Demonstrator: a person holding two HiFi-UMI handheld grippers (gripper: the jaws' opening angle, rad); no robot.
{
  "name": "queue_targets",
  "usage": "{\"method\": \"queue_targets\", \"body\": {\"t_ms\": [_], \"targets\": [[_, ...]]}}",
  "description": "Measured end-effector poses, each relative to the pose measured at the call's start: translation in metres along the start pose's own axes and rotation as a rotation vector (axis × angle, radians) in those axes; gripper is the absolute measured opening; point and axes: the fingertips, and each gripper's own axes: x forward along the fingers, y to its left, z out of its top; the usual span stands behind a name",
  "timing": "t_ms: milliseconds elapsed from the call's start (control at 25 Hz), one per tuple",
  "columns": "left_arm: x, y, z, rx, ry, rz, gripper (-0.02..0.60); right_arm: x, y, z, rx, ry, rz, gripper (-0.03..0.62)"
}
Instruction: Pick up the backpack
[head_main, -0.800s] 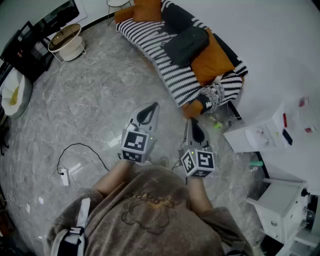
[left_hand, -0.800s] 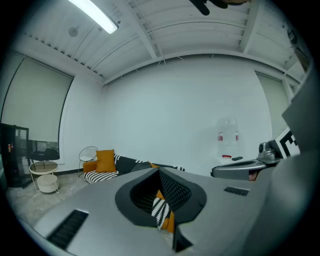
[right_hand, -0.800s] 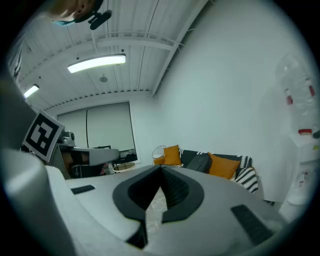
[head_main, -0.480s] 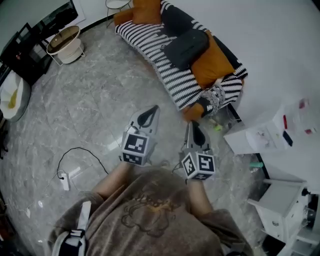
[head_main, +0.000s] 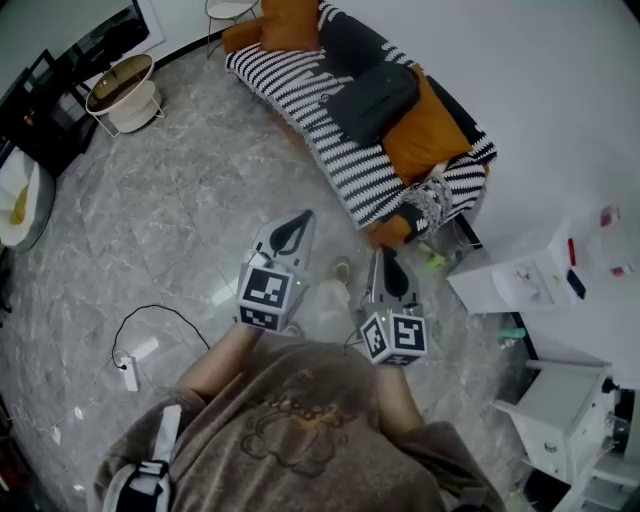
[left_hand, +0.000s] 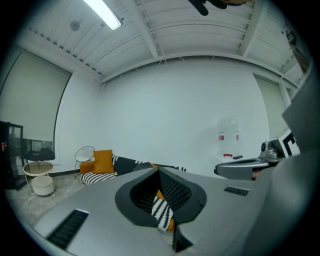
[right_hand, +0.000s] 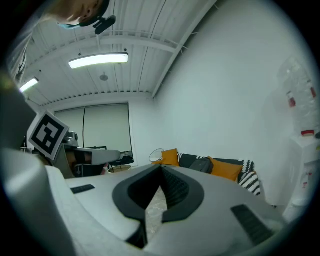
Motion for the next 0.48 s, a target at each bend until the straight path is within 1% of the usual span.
{"method": "queue_targets", "body": {"t_ms": [280, 480], "targets": [[0.045, 0.02, 0.001, -0.006, -0.006, -0.003, 0.0, 0.043, -0.019, 0.009, -0.008, -0.027, -0.022, 0.006], [0.077, 0.032, 0.004, -0.013, -0.002, -0.015, 0.001, 0.078, -0.032, 0.011, 0.01, -0.031, -0.027, 0.006]]}}
